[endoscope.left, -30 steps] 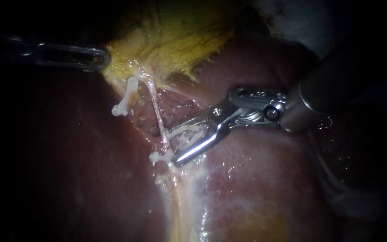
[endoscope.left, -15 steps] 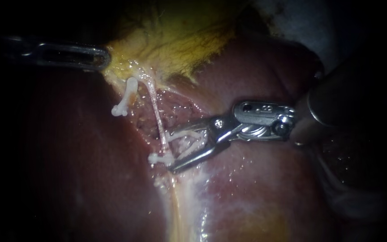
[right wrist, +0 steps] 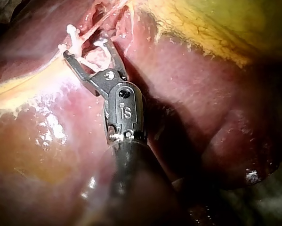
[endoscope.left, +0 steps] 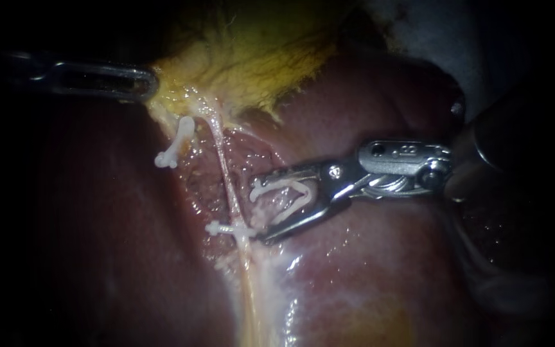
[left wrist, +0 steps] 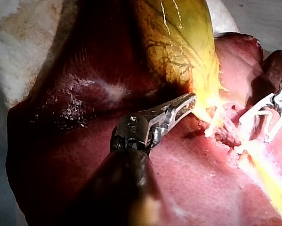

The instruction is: Clipping second clip right tube

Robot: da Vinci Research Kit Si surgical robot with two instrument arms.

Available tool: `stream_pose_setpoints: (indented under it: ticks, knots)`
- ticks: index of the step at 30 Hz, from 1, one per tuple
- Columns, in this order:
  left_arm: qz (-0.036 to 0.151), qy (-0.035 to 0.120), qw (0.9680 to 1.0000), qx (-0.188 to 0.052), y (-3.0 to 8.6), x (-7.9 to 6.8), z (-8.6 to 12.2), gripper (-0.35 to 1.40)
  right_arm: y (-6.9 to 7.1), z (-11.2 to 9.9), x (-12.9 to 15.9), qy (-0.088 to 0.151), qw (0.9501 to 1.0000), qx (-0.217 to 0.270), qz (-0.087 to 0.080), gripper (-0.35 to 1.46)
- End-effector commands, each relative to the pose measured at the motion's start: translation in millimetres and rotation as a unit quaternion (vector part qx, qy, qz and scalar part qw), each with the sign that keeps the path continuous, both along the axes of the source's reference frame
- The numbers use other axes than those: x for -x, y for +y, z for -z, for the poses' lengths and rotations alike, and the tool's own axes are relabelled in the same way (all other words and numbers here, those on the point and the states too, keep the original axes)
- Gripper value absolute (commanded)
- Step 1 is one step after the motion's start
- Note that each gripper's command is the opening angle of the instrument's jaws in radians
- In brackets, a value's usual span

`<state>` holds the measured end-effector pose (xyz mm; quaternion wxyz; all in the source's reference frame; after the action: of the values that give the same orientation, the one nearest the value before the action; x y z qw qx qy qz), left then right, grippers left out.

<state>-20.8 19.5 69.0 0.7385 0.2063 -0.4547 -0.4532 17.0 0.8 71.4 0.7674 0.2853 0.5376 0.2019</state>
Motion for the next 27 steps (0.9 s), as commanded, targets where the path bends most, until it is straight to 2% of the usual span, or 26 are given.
stream_pose_setpoints:
  ticks: [1,17,27]
  knots:
    - [0.0,0.0,1.0,0.0,0.0,0.0,0.1,-0.35,0.0,0.1,0.1,0.001,1.0,-0.001,0.002,0.6]
    - [0.0,0.0,1.0,0.0,0.0,-0.1,0.1,-0.35,-0.3,-0.1,-0.4,0.005,0.9999,-0.007,0.011,0.6]
    - [0.0,0.0,1.0,0.0,0.0,-0.1,0.1,-0.35,-1.0,-2.6,-1.4,-0.01,0.9984,-0.056,-0.002,0.6]
